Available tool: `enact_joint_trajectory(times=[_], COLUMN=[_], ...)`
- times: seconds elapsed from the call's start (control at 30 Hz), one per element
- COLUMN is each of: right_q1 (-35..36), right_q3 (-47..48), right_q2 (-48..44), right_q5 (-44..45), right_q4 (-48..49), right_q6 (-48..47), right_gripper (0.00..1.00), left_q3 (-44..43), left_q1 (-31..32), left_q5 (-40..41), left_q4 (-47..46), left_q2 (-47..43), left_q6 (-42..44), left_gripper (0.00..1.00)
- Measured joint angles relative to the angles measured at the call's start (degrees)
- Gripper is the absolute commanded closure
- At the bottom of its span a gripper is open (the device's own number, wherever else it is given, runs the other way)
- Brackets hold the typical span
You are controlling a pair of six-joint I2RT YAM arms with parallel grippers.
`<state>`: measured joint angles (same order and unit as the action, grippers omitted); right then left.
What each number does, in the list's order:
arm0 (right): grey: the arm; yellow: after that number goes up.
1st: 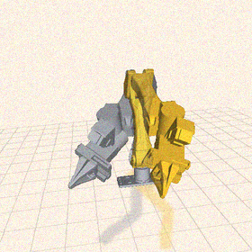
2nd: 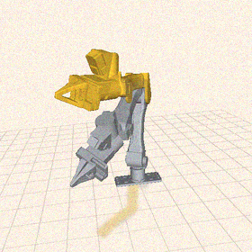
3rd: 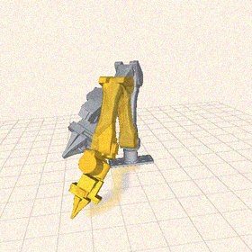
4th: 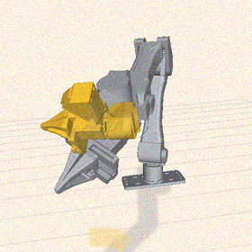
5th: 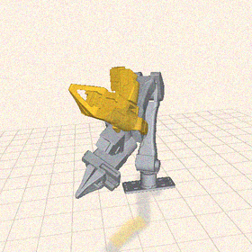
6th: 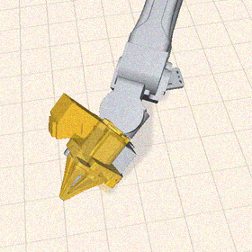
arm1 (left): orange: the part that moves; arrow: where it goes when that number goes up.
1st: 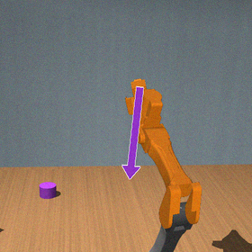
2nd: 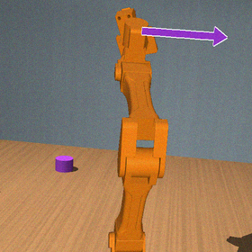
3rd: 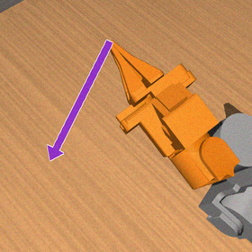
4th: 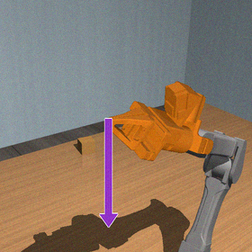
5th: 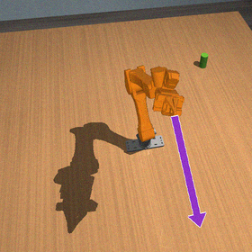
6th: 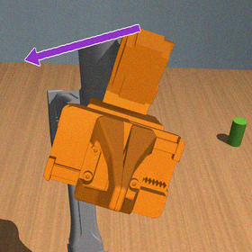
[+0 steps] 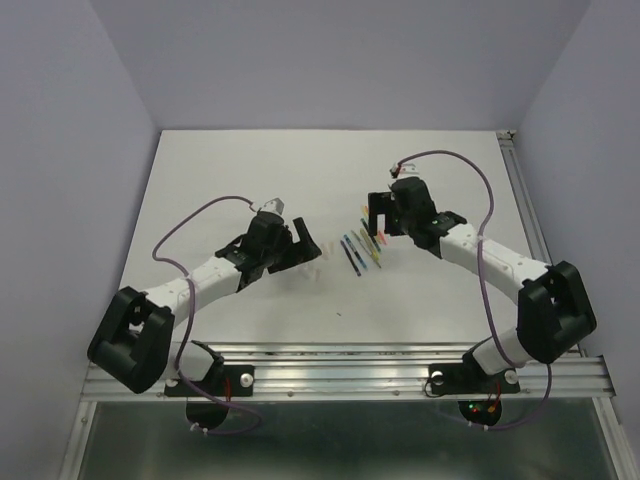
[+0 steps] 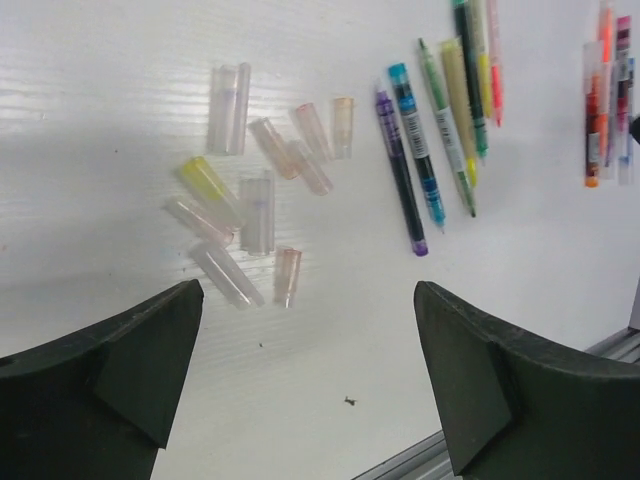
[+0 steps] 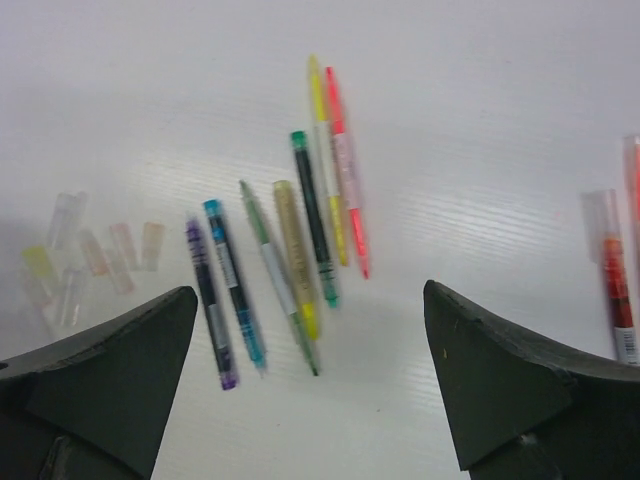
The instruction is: Open the pen caps
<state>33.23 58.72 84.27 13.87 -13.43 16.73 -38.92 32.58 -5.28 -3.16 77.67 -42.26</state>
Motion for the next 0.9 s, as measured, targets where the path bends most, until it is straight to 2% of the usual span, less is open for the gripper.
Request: enact_joint_trajectory(times=[0.3, 0.9], right_q1=[-18.32, -23.69], right_q3=[-3.63, -3.63], right_q2=[1.84, 9.53], right_q5=[-1.49, -4.83], right_q4=[-1.92, -2.16], right_q6=[1.25, 1.46], right_gripper=[0.00, 0.00], left_q3=[0.00, 0.00], left_q1=[0.00, 0.00], left_q5=[1.05, 2.97], left_q4=[1.11, 3.50], left_q2=[-8.83, -9.51], left_q6=[1.88, 3.30], left_gripper=[0.01, 0.01])
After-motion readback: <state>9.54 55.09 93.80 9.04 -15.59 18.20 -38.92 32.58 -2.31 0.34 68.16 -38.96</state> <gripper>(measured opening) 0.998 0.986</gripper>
